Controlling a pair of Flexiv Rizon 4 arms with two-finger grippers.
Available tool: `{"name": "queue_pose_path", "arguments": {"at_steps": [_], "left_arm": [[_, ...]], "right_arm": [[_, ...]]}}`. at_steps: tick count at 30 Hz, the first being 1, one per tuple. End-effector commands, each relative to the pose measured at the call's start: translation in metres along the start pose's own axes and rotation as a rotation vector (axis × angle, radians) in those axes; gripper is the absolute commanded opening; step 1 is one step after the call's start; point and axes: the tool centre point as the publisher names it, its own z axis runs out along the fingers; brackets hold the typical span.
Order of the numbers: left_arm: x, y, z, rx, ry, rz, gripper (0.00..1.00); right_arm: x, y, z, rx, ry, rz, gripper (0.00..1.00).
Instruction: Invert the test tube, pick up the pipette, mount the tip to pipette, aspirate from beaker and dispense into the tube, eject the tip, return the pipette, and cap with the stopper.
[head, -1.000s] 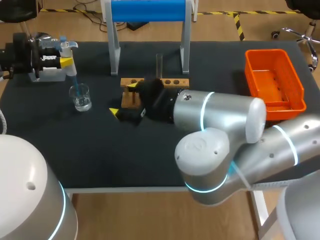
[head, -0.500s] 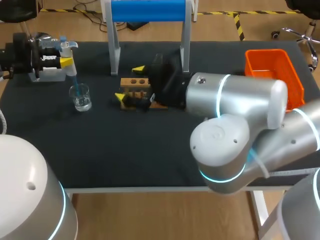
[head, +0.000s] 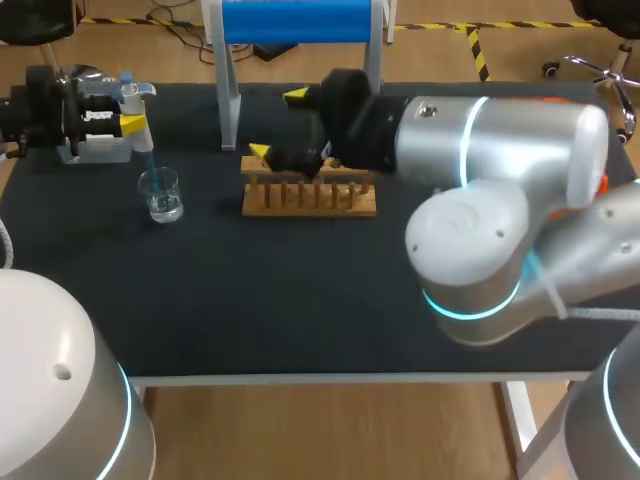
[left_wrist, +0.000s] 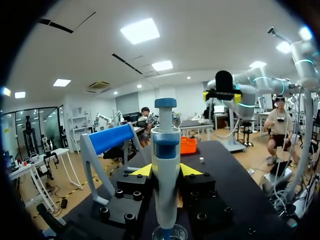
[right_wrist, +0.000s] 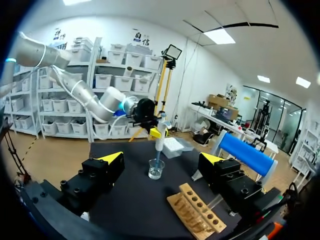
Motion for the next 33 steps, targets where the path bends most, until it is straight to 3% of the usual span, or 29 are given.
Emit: {"name": "queue_pose_path", "arguments": {"at_steps": [1, 12, 33], "left_arm": [[-0.001, 0.0, -0.001, 0.002, 0.004, 0.001, 0.0], [-0.001, 0.0, -0.001, 0.002, 0.004, 0.001, 0.0], [-0.001, 0.0, -0.001, 0.002, 0.004, 0.001, 0.0]], "right_arm": [[-0.017, 0.011, 0.003, 0.046, 0.517, 0.021, 1.0], [-0.023, 0.034, 0.019, 0.01, 0.708, -0.014, 1.0], [-0.02, 0.039, 0.023, -0.011, 0.71, -0.029, 1.0]]}}
